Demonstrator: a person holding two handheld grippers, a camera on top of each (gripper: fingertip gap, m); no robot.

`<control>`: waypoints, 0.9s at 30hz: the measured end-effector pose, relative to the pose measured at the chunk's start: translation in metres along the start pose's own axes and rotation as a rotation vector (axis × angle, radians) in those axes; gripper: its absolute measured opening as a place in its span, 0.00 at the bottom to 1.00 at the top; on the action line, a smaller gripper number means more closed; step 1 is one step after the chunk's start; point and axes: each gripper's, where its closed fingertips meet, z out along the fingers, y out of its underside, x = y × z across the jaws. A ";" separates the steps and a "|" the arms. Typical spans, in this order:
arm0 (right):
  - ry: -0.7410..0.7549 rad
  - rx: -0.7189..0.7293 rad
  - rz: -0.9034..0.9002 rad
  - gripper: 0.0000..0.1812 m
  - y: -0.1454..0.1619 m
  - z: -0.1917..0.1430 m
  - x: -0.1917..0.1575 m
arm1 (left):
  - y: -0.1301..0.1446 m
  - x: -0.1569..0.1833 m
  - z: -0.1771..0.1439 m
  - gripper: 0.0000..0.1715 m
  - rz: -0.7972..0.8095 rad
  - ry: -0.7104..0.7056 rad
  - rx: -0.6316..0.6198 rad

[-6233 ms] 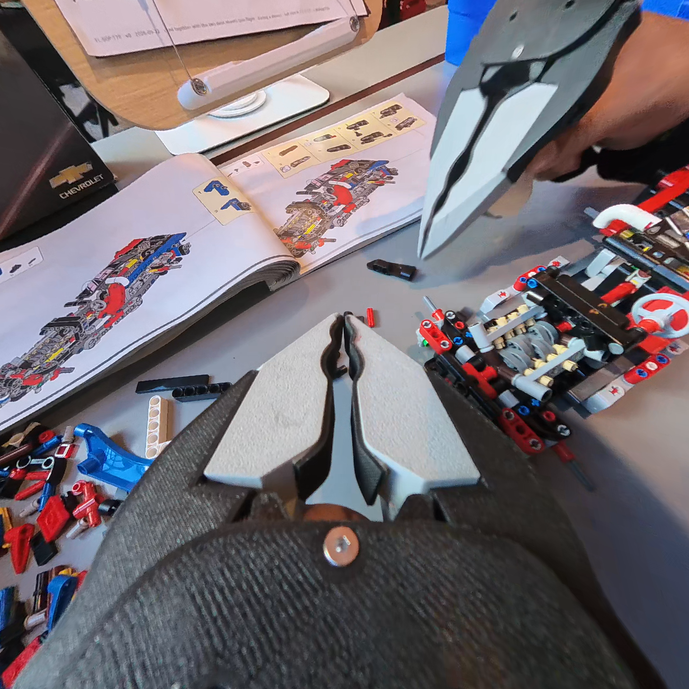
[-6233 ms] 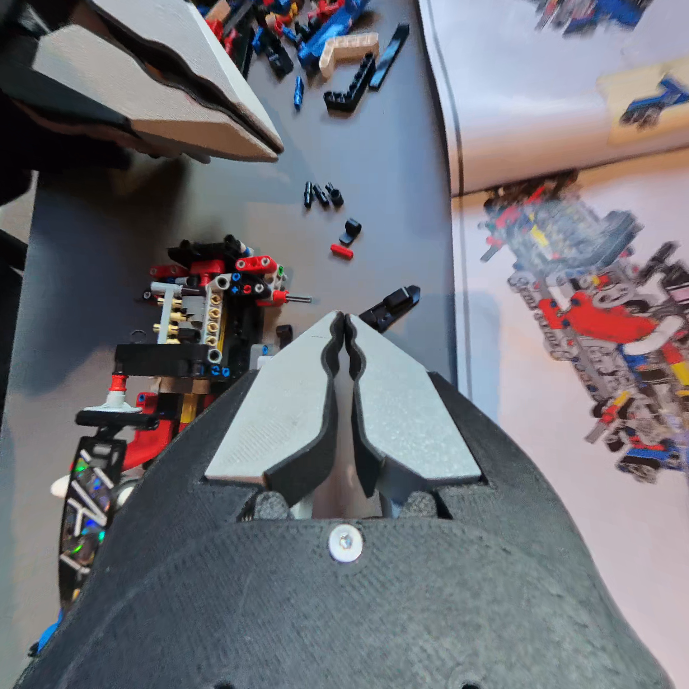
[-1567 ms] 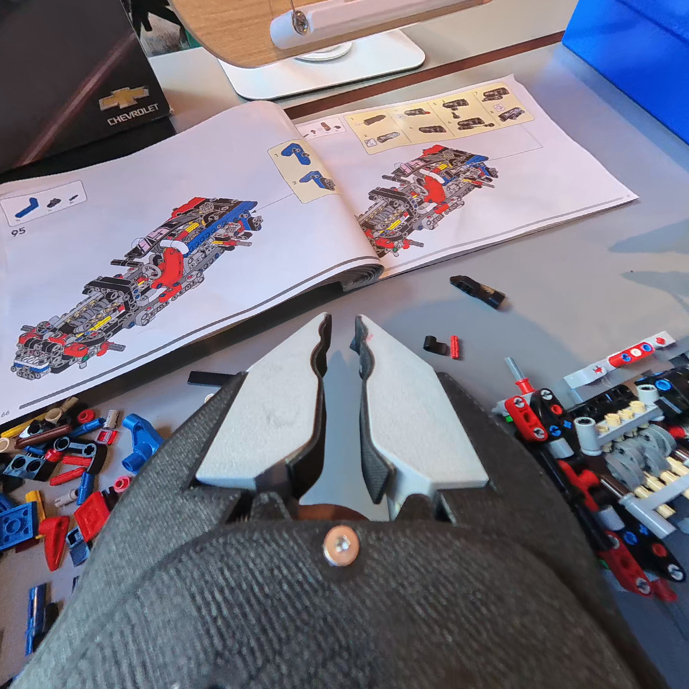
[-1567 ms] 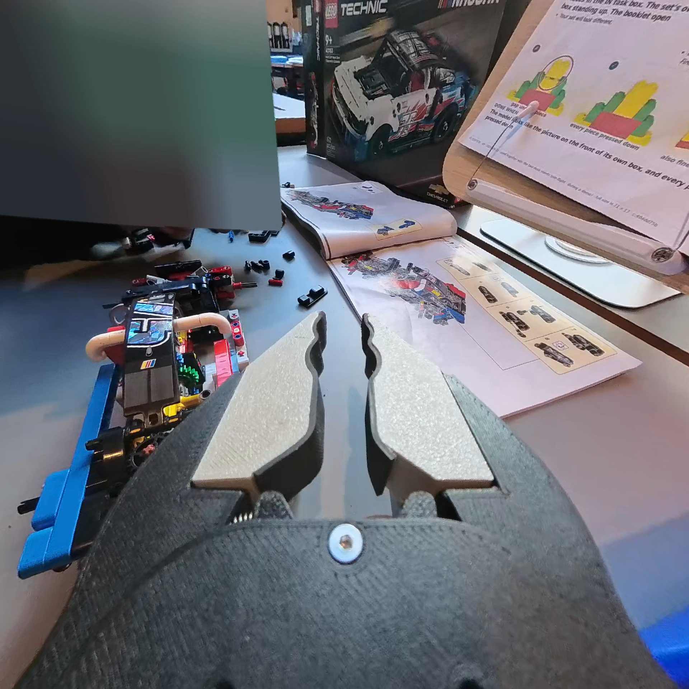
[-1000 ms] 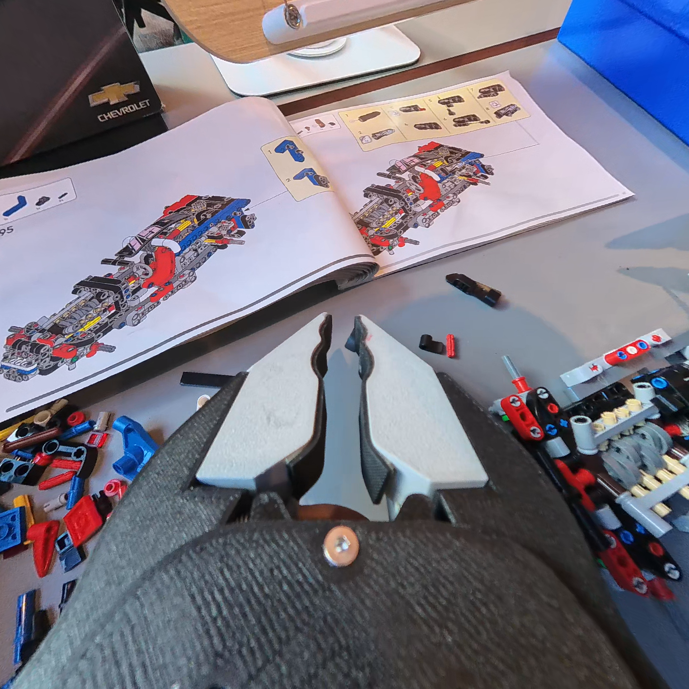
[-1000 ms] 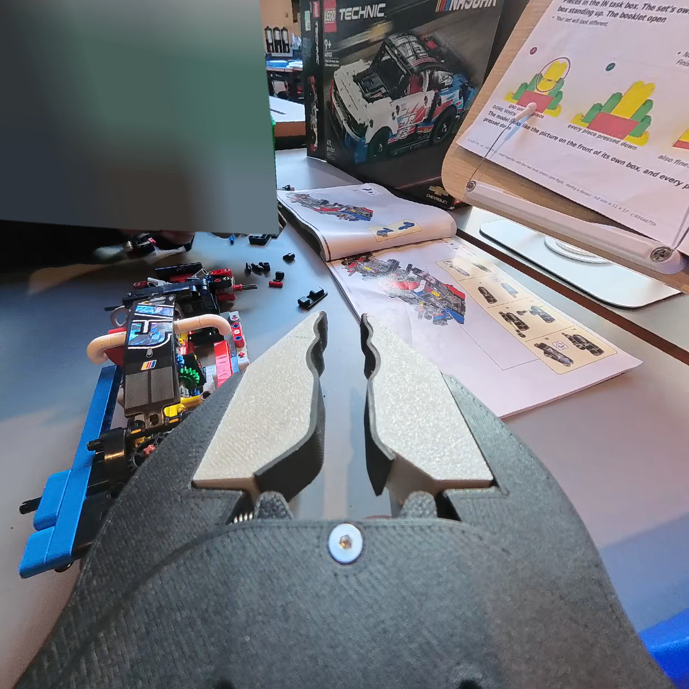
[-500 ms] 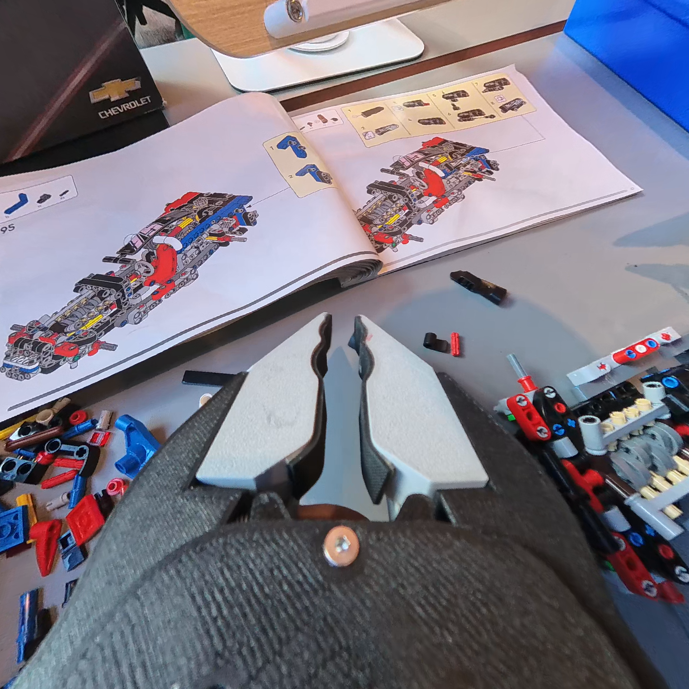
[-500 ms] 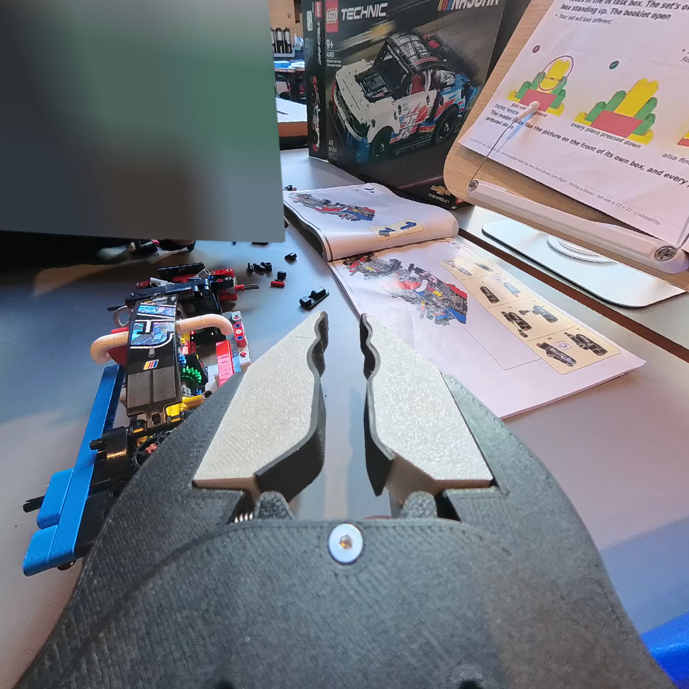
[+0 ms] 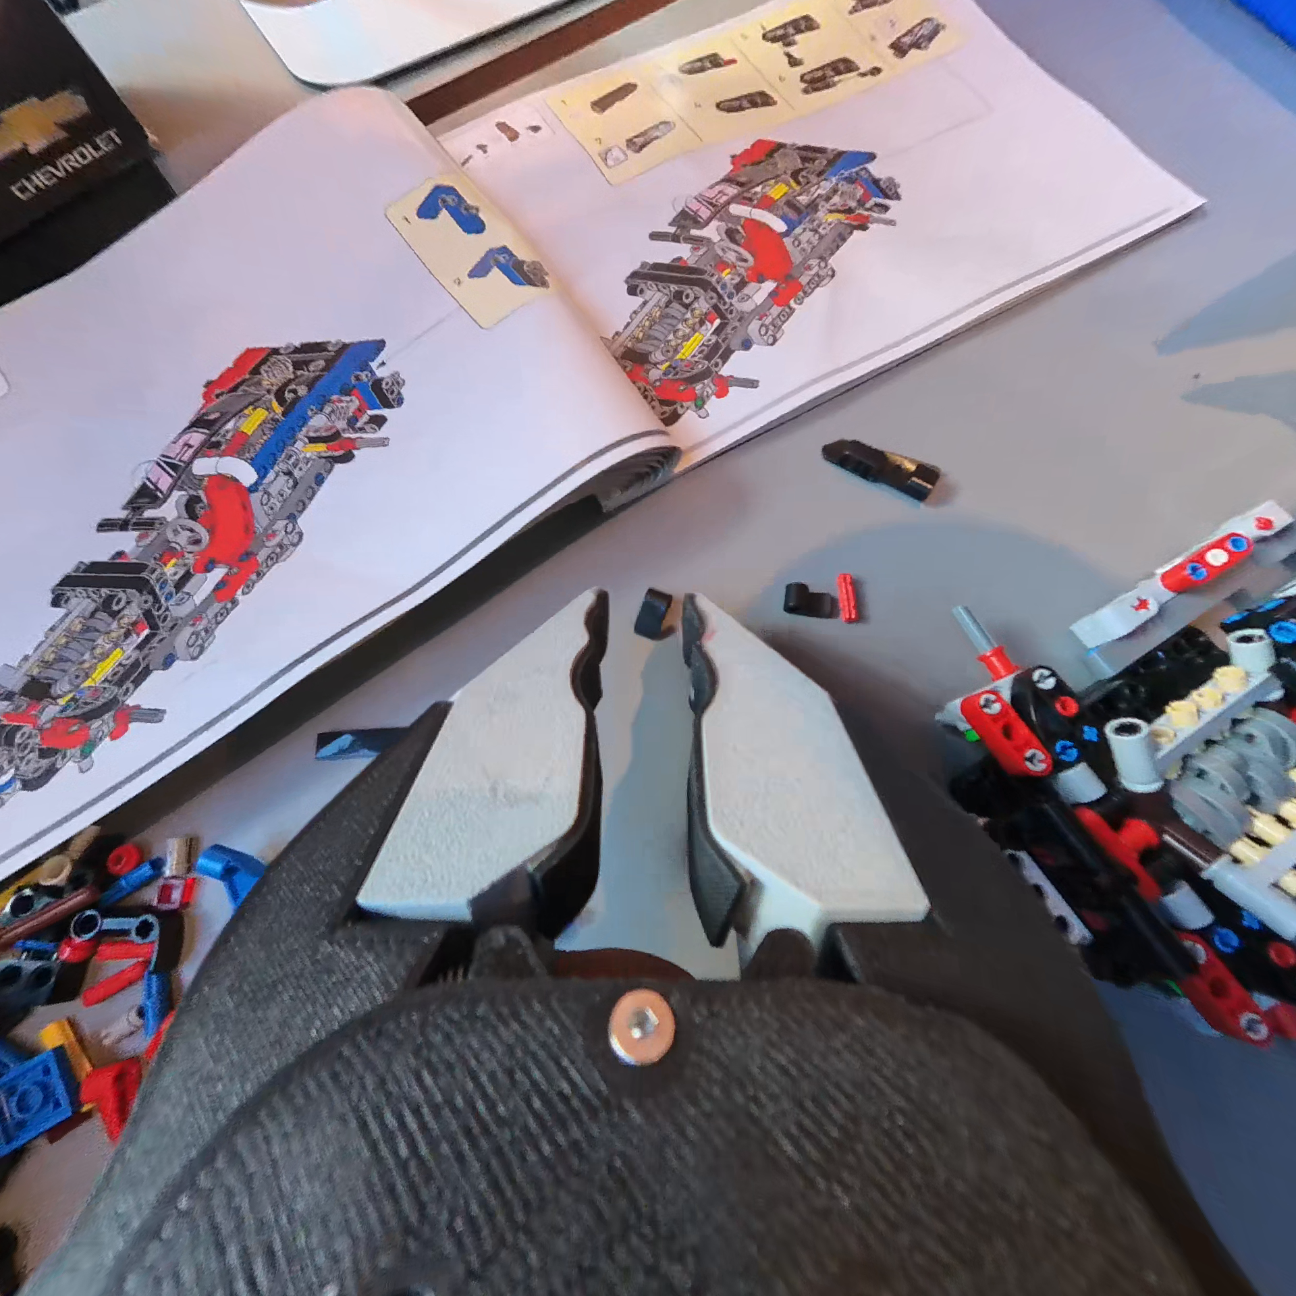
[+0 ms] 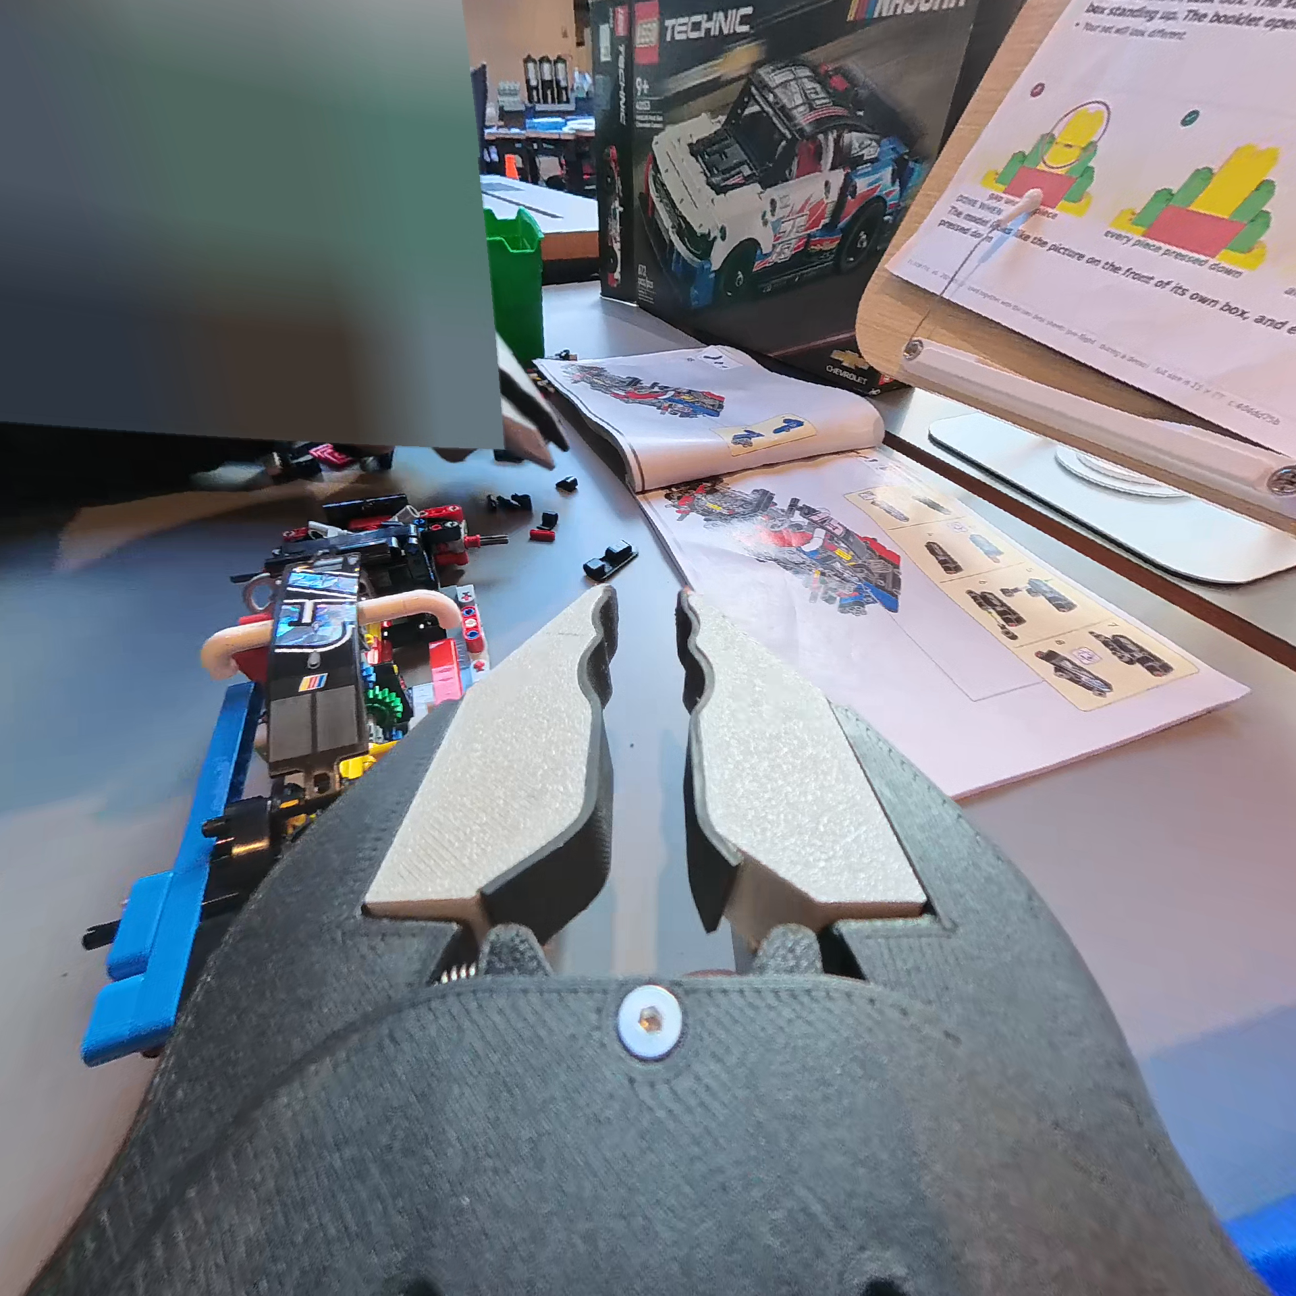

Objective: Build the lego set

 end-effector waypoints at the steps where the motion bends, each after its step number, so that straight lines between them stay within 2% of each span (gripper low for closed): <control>1: -0.004 0.000 0.000 0.07 0.000 0.000 -0.001 | -0.001 0.000 0.000 0.09 -0.009 0.011 0.001; 10: -0.025 0.003 0.005 0.07 -0.001 0.000 -0.006 | 0.007 0.001 0.012 0.10 -0.056 0.082 -0.076; 16: -0.025 0.008 0.018 0.06 -0.001 0.000 -0.004 | 0.011 0.002 0.016 0.04 -0.031 0.059 -0.113; 21: -0.019 0.003 0.009 0.06 -0.001 0.000 -0.004 | 0.012 0.004 0.015 0.03 0.004 0.034 -0.134; 24: -0.013 0.004 0.010 0.06 -0.001 0.000 -0.002 | 0.007 -0.001 0.004 0.03 0.011 -0.004 -0.123; 27: -0.011 0.009 0.017 0.06 -0.001 -0.001 -0.001 | 0.001 -0.022 -0.025 0.03 0.039 -0.110 -0.098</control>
